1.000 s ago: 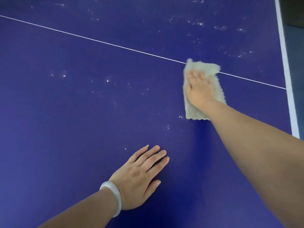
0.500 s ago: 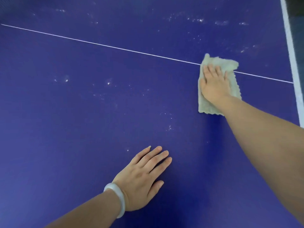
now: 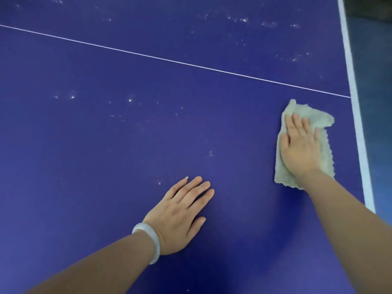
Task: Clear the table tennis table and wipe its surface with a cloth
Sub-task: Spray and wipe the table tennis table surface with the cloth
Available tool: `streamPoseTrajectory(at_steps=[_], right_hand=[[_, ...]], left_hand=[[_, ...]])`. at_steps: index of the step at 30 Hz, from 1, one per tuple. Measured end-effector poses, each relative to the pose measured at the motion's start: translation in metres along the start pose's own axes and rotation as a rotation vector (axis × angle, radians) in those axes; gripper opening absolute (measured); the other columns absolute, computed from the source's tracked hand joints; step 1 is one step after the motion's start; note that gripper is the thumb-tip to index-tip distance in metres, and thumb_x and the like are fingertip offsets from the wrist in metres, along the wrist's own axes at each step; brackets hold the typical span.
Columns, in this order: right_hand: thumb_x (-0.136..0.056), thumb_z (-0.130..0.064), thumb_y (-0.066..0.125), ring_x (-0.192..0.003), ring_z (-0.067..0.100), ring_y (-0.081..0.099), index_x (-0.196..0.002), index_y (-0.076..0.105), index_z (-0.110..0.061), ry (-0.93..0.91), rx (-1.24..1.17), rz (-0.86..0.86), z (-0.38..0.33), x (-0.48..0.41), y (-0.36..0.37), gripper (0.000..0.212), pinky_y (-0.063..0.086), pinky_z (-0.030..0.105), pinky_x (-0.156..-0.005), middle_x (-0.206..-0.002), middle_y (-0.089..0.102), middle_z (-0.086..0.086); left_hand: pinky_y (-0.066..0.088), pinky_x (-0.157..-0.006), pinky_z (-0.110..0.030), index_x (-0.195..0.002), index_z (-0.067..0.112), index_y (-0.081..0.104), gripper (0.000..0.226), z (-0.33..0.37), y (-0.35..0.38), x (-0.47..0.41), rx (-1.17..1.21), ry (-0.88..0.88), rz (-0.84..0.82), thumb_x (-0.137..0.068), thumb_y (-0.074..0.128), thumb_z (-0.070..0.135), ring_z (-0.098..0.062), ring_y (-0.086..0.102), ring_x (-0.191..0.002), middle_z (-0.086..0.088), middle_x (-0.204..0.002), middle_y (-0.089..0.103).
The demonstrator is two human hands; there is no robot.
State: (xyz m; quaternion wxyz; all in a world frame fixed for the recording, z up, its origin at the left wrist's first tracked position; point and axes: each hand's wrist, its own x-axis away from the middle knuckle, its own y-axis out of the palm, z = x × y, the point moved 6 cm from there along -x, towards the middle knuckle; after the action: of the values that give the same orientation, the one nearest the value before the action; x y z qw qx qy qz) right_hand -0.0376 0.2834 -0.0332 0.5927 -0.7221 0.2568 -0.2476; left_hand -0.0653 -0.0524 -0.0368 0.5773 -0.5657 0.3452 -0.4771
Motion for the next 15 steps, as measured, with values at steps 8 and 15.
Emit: streamPoseTrajectory(at_steps=[8,15], right_hand=[[-0.102,-0.037,0.017,-0.152,0.017,0.007,-0.157,0.015,-0.025,-0.537,0.136,-0.088,-0.098,0.118,0.032,0.056,0.005,0.045,-0.124,-0.164,0.013,-0.006],[-0.104,-0.038,0.018,-0.152,0.021,-0.001,-0.158,0.005,-0.024,0.453,-0.028,0.054,-0.019,0.137,0.013,0.058,-0.003,0.052,-0.122,-0.166,0.002,-0.004]], left_hand=[[0.017,-0.118,-0.044,-0.152,0.015,0.034,0.059,0.001,0.000,0.001,-0.018,0.014,0.034,-0.100,0.032,0.043,-0.024,0.027,-0.148,-0.004,-0.156,0.035],[0.021,-0.120,-0.045,-0.152,0.014,0.033,0.058,0.002,0.002,0.002,0.008,0.020,0.032,-0.101,0.030,0.042,-0.024,0.024,-0.148,-0.004,-0.157,0.034]])
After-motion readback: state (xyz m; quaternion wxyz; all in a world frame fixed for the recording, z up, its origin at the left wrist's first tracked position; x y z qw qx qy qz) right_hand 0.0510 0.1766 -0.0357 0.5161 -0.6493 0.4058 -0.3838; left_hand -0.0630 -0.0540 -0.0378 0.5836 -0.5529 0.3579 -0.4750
